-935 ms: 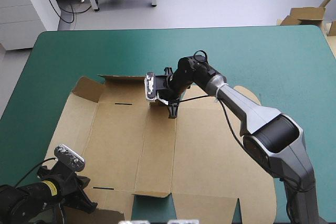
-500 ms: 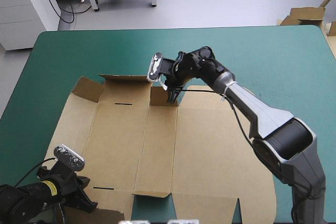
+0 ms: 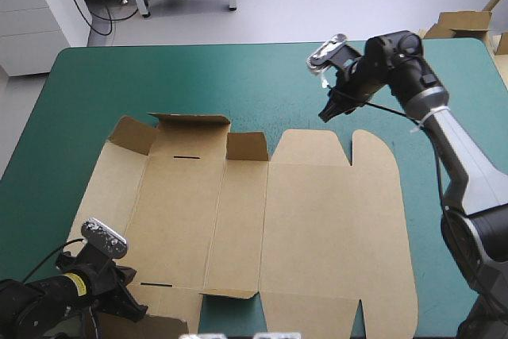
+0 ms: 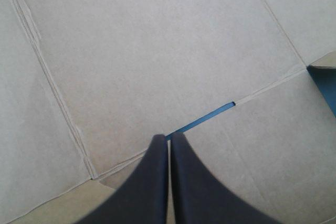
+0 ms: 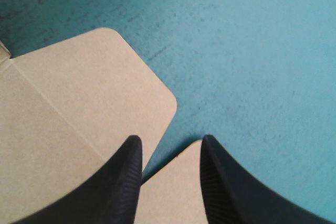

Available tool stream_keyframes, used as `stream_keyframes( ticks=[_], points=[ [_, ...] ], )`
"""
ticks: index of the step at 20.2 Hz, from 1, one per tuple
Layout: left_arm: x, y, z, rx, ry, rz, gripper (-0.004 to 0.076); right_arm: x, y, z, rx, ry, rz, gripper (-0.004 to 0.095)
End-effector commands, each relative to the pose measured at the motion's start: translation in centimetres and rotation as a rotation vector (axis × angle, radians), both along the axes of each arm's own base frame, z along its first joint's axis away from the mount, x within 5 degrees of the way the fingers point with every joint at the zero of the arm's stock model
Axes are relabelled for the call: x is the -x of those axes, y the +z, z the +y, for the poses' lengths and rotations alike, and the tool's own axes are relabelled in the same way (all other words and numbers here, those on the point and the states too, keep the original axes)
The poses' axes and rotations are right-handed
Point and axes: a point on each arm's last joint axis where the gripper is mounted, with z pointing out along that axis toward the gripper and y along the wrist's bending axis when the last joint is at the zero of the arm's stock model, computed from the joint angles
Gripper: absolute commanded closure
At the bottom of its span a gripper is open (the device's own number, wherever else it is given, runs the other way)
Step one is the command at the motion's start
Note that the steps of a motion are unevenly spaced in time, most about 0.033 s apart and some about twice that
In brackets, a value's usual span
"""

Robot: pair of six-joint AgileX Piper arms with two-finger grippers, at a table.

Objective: Fold the box

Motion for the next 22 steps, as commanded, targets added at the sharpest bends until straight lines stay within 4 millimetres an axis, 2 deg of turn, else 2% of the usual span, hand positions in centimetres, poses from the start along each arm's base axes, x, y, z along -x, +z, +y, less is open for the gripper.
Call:
stream_keyframes(
  ticks=[1, 2, 5, 8, 14, 18, 22],
  points=[
    [-0.3, 0.9, -0.3, 0.039, 0.006, -0.044, 0.0731, 2.3, 3.8, -3.9, -0.202, -0.151, -0.034, 0.0564],
    [-0.3, 0.9, -0.3, 0.039, 0.006, -0.044, 0.0731, 2.6, 3.7, -4.6, -0.215, -0.181, -0.023, 0.0564],
    [-0.3, 0.9, -0.3, 0.039, 0.006, -0.044, 0.0731, 5.3, 3.2, -8.1, -0.227, -0.357, 0.018, 0.0564],
    [-0.3, 0.9, -0.3, 0.039, 0.006, -0.044, 0.0731, 8.8, 2.2, -10.2, -0.243, -0.462, 0.058, 0.0564],
    [-0.3, 0.9, -0.3, 0.042, 0.006, -0.043, 0.0731, 16.5, -1.9, -10.8, -0.240, -0.531, 0.105, 0.0574],
    [-0.3, 0.9, -0.3, 0.044, 0.006, -0.045, 0.0731, 20.9, -4.1, -10.8, -0.278, -0.567, 0.035, 0.0695],
    [-0.4, 0.9, -0.3, 0.045, 0.007, -0.047, 0.0731, 22.2, -4.3, -10.8, -0.294, -0.565, -0.020, 0.0788]
  ],
)
